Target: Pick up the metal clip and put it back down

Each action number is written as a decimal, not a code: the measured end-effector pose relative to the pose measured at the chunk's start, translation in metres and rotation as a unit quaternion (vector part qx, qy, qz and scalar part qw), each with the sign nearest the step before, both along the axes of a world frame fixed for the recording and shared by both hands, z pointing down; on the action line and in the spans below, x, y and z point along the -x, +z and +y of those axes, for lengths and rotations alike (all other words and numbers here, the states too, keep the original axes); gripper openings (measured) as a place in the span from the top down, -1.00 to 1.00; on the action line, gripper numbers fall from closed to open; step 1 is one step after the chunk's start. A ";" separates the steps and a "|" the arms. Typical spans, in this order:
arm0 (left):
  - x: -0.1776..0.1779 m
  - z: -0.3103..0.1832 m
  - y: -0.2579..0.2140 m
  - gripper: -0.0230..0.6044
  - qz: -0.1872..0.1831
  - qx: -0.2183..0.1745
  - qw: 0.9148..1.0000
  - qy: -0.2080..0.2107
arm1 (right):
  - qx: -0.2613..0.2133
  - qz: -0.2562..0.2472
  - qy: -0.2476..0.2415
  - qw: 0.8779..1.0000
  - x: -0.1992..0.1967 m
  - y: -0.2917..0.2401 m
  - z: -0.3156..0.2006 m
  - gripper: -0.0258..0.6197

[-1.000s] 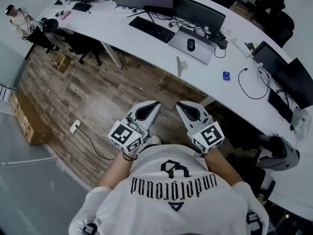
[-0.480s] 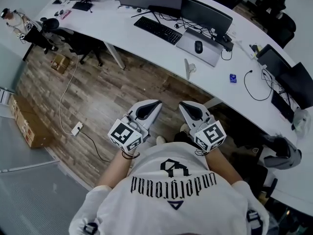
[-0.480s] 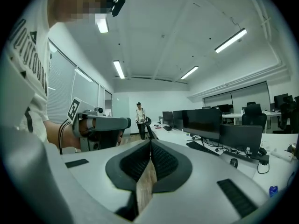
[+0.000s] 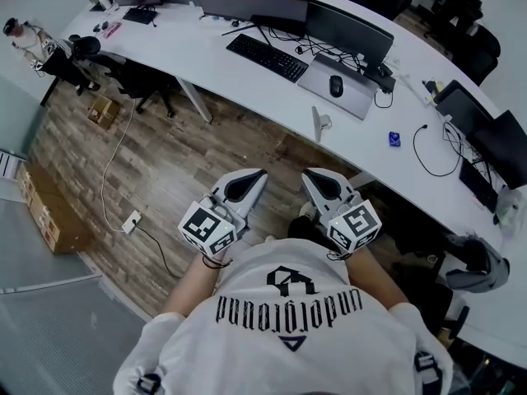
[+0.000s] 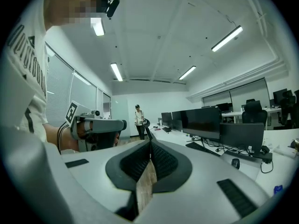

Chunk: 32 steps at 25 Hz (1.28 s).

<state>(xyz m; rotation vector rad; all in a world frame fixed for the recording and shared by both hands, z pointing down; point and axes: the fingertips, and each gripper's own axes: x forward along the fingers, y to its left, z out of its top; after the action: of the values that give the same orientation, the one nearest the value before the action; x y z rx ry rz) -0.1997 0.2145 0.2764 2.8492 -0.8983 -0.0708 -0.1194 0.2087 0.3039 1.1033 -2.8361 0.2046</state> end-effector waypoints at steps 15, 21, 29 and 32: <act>-0.037 -0.078 0.008 0.89 0.011 0.019 1.000 -0.010 | 0.004 0.010 -0.021 1.000 -0.035 -0.007 -0.078 0.87; -0.062 -0.125 0.019 0.89 0.019 0.032 0.999 -0.023 | 0.016 0.020 -0.024 0.999 -0.067 0.003 -0.122 0.87; -0.128 -0.181 0.019 0.89 0.027 0.034 0.999 -0.008 | 0.003 0.032 -0.029 0.999 -0.124 -0.007 -0.176 0.87; -0.153 -0.195 0.019 0.89 0.024 0.031 0.999 -0.002 | -0.006 0.028 -0.032 0.999 -0.144 -0.010 -0.188 0.87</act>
<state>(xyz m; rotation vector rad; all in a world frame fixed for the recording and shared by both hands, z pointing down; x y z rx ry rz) -0.0467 0.0194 0.2955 2.7767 -0.8823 -0.1104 0.0243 0.0202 0.2942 1.0026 -2.8222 0.1507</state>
